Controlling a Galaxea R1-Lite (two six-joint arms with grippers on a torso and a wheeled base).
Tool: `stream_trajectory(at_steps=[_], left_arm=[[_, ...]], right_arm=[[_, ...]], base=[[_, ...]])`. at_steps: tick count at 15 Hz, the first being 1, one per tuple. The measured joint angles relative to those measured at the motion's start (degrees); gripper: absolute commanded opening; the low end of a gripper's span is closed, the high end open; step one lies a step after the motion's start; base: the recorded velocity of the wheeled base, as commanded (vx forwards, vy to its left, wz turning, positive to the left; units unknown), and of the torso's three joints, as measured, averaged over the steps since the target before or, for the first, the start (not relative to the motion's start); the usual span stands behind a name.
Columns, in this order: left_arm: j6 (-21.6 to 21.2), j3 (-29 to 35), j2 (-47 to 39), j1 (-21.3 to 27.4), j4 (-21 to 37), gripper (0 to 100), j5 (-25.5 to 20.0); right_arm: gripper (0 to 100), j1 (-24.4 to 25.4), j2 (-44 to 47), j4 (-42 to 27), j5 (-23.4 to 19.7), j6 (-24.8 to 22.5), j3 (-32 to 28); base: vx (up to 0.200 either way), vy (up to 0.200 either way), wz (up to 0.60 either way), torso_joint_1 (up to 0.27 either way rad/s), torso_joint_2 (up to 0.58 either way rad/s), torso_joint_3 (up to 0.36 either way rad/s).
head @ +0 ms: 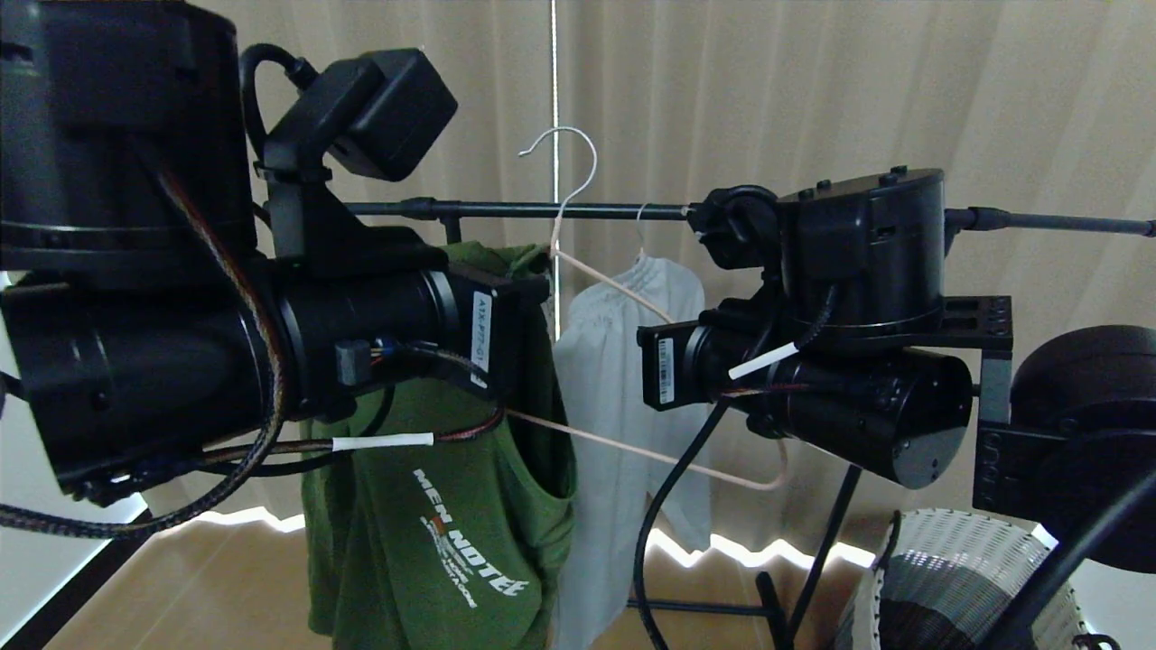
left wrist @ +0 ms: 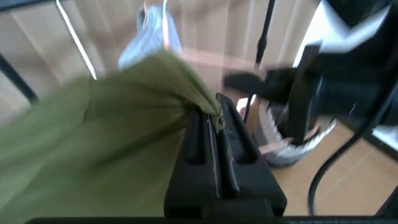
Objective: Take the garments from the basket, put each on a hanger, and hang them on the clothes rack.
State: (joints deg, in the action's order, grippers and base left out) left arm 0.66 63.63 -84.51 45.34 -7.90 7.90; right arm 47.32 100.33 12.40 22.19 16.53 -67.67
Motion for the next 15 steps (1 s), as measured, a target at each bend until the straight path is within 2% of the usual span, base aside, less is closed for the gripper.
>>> stream_trajectory(at_steps=[4,5,9,12,15], left_arm=[[-3.55,-5.4,2.56,-0.22,-0.12,0,-0.07],[-3.56,-5.95,2.86,-0.24,-0.2,100,-0.07],[-4.68,-6.63,3.96,-0.22,-0.17,100,0.0],[-12.97,-9.73,6.91,-2.18,-0.96,100,-0.18],[-20.97,-11.63,10.17,-7.47,-5.97,100,-1.55]], right_arm=[[0,-2.43,-0.41,0.02,0.0,-0.06,-0.9],[0,-2.6,-0.59,0.02,0.0,-0.15,-1.07],[0,-3.04,-1.16,0.02,0.12,-1.18,-1.07],[0,-4.02,-2.8,0.07,0.12,-2.5,0.74],[0,-4.28,-6.14,2.77,-0.89,-5.45,5.74]], base=[[0.0,0.0,0.0,0.0,0.0,0.0],[0.0,0.0,0.0,0.0,0.0,0.0],[0.0,0.0,0.0,0.0,0.0,0.0],[0.0,0.0,0.0,0.0,0.0,0.0],[0.0,0.0,0.0,0.0,0.0,0.0]])
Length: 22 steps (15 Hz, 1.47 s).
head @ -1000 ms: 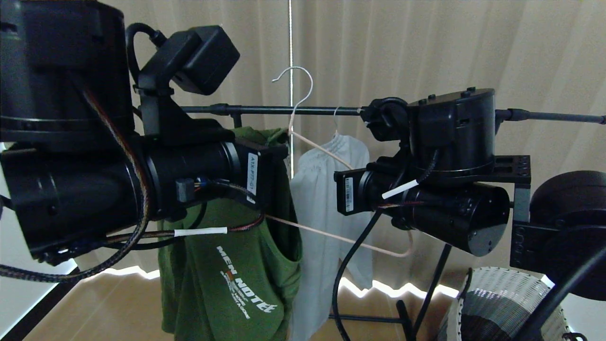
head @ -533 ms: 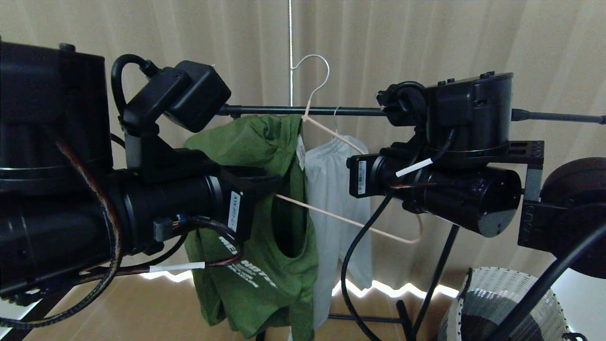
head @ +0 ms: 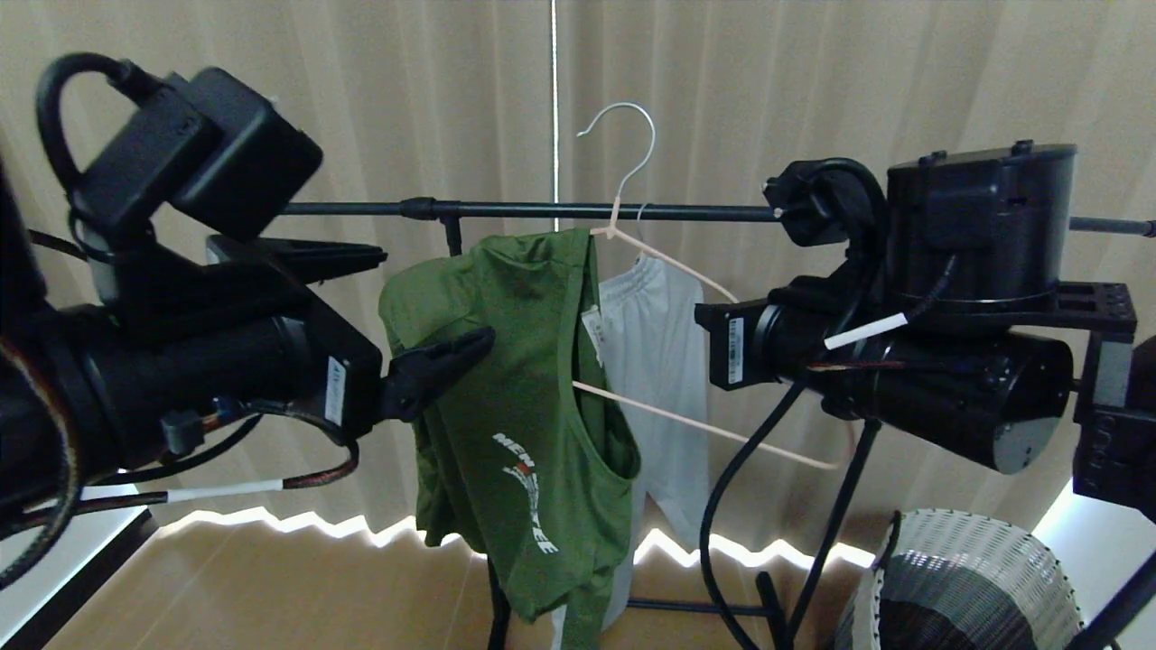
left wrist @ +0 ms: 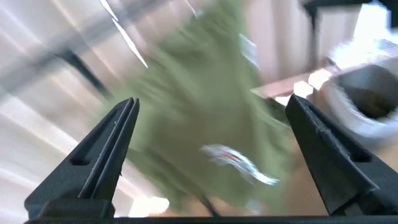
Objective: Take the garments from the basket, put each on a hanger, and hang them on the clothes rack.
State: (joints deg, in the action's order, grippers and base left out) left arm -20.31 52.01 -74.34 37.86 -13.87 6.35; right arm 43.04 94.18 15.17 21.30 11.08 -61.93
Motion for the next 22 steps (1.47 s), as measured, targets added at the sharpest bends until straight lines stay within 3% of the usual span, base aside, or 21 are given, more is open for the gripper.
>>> stream_trajectory(at_steps=[3,6,9,14,20,21,22], left_arm=[[-10.59,-1.01,2.18,-2.69,-0.84,100,-2.41],[-17.57,-1.62,2.54,-3.74,-0.85,100,-8.02],[-24.41,-1.73,0.39,-5.14,-0.85,100,-9.06],[-26.66,0.85,-5.23,-6.1,-1.91,100,-9.03],[-26.58,2.62,-9.92,-6.75,-4.84,100,-8.95],[-26.55,2.62,-10.12,-6.84,-4.84,0,-8.97],[-26.55,2.65,-10.25,-6.89,-4.84,0,-8.97]], right_arm=[[0,-0.72,-3.01,8.07,-4.57,-4.22,7.83],[0,-1.46,-4.63,18.82,-8.25,-8.92,15.38],[0,-1.65,-5.22,19.9,-8.52,-10.18,17.66],[0,-1.67,-5.88,20.16,-12.08,-11.08,17.77],[0,-1.45,-6.53,20.25,-12.52,-11.26,17.83],[0,-1.35,-6.62,20.25,-12.52,-11.26,17.83],[0,-1.34,-6.73,20.22,-12.54,-11.26,17.88]], base=[[0.0,0.0,0.0,0.0,0.0,0.0],[0.0,0.0,0.0,0.0,0.0,0.0],[0.0,0.0,0.0,0.0,0.0,0.0],[0.0,0.0,0.0,0.0,0.0,0.0],[0.0,0.0,0.0,0.0,0.0,0.0],[0.0,0.0,0.0,0.0,0.0,0.0],[0.0,0.0,0.0,0.0,0.0,0.0]])
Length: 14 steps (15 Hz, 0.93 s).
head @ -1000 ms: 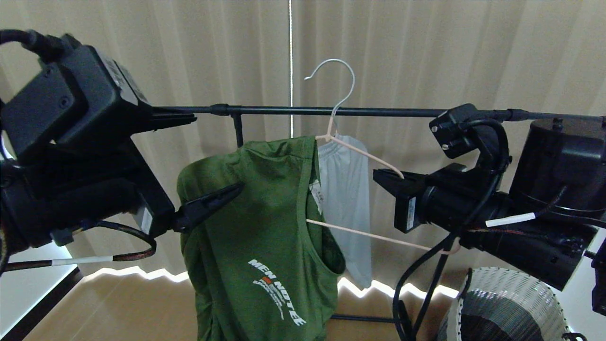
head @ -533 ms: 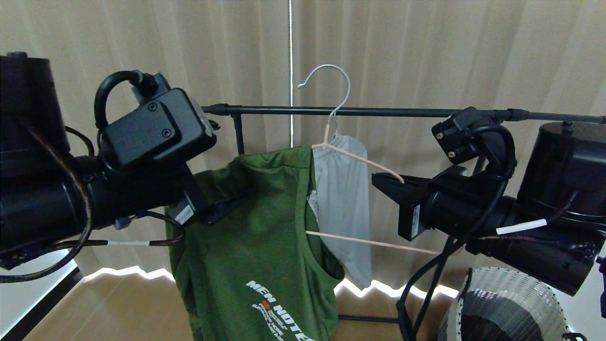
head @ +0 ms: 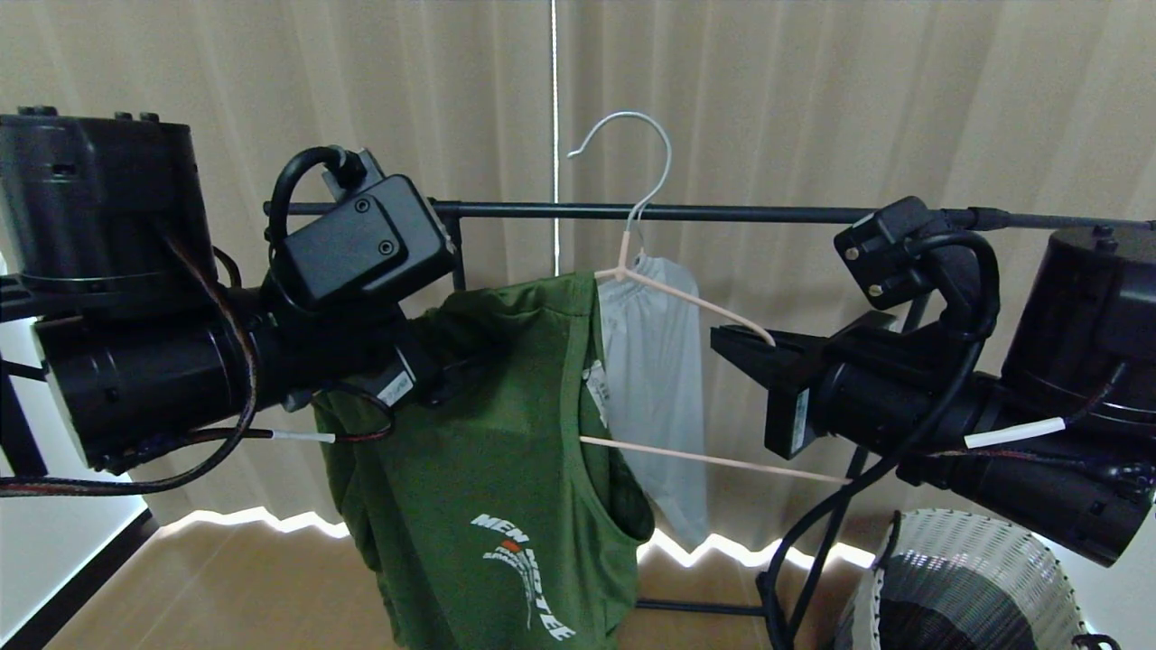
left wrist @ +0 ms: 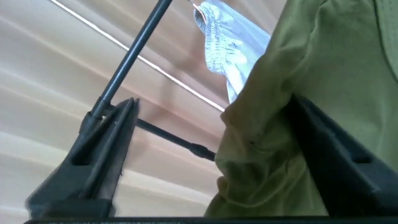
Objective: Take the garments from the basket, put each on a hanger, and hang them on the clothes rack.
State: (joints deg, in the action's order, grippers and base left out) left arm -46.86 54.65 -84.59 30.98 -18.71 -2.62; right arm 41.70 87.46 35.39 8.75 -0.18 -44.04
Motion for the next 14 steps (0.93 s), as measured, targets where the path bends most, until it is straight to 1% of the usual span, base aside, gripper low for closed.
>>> stream_trajectory(at_steps=[2,5,11,13,14], left_arm=[[0.01,0.0,-0.17,-0.02,0.0,0,-0.09],[-0.11,-0.02,-0.24,0.05,0.13,0,-0.27],[0.12,-0.22,-0.2,-0.02,-0.04,0,-0.02],[0.17,-0.57,-0.2,-0.05,-1.21,0,0.06],[0.17,-0.85,-0.2,-0.05,-2.13,0,0.13]], right_arm=[[0,0.0,-0.27,0.0,-0.13,0.0,0.06],[0,0.07,-0.69,0.07,-1.89,0.02,0.15],[0,-0.06,-1.16,0.0,-1.95,0.0,0.17],[0,-0.12,-1.18,-0.04,-1.94,-0.22,0.13],[100,-0.15,-1.18,-0.06,-1.89,-0.26,0.13]], base=[[0.0,0.0,0.0,0.0,0.0,0.0],[0.0,0.0,0.0,0.0,0.0,0.0],[0.0,0.0,0.0,0.0,0.0,0.0],[0.0,0.0,0.0,0.0,0.0,0.0],[0.0,0.0,0.0,0.0,0.0,0.0]])
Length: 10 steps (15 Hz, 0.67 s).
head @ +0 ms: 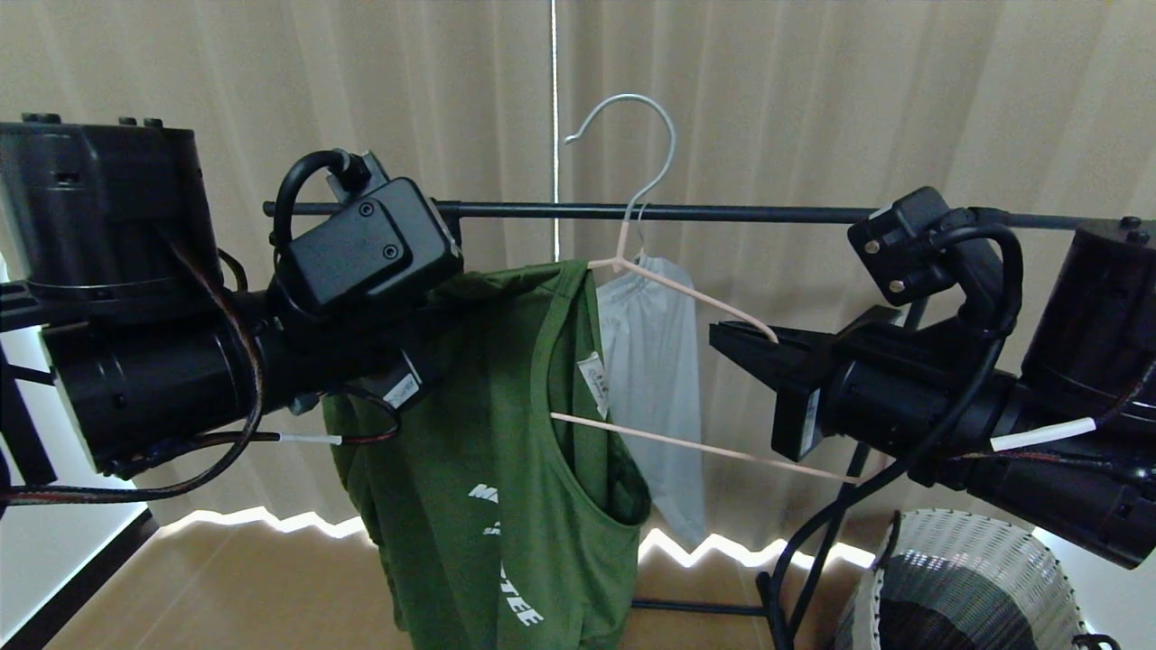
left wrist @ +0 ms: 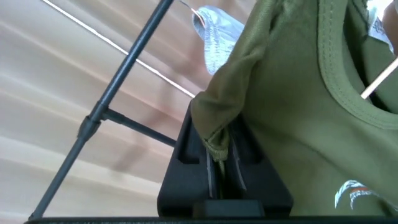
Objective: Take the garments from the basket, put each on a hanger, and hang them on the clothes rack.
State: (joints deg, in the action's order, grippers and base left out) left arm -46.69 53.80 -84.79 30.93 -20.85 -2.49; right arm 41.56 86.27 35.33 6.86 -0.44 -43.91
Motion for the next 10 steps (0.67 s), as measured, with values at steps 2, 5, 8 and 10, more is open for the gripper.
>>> stream_trajectory(at_steps=[2,5,8,10], left_arm=[[0.02,-0.55,0.02,-0.15,-0.69,0,0.5],[0.3,-0.82,0.13,-0.28,-0.72,0,3.0],[0.52,-0.9,0.59,-2.76,-1.01,0,5.92],[1.58,-0.88,0.96,-5.19,-2.36,0,6.14]], right_arm=[[100,-0.11,0.0,0.02,0.2,0.0,0.04],[100,-0.66,-0.15,0.02,0.55,0.06,0.5],[100,-2.15,-1.22,0.11,0.57,0.15,2.73],[100,-2.62,-2.38,1.21,0.49,0.17,6.05]], base=[[0.0,0.0,0.0,0.0,0.0,0.0],[0.0,0.0,0.0,0.0,0.0,0.0],[0.0,0.0,0.0,0.0,0.0,0.0],[0.0,0.0,0.0,0.0,0.0,0.0]])
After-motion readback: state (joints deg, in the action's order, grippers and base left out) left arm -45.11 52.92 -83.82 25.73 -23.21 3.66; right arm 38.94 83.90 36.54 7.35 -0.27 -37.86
